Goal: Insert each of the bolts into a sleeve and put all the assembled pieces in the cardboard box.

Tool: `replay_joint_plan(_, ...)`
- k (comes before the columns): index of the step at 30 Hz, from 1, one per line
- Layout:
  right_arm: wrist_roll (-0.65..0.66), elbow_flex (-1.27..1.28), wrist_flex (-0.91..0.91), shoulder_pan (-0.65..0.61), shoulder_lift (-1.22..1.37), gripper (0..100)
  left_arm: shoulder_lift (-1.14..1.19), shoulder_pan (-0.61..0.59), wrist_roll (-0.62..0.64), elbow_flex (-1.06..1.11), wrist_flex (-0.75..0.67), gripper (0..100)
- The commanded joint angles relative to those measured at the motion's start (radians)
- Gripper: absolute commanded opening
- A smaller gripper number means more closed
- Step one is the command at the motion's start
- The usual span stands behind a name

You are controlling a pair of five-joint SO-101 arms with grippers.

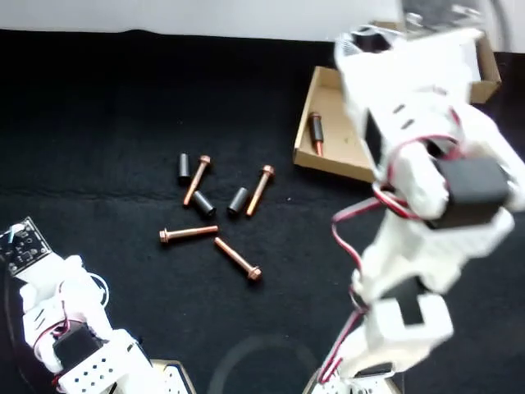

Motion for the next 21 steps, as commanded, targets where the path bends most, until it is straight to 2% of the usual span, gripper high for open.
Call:
replay_joint_plan(1,-0.012,0.231,0.010,0.088,-0.234,0.7,-0.028,0.065,-0.008,0.015,0.054,1)
replay_joint_plan(8,-0.012,0.647,0.008,0.220,-0.581,0.7,-0.028,0.162,-0.008,0.015,0.138,1)
replay_joint_plan(14,-0.012,1.003,0.007,0.323,-0.820,0.7,-0.030,0.228,-0.005,0.015,0.140,1)
replay_joint_plan(21,-0.014,1.426,0.005,0.358,-1.112,0.7,-0.027,0.312,-0.006,-0.042,0.144,1)
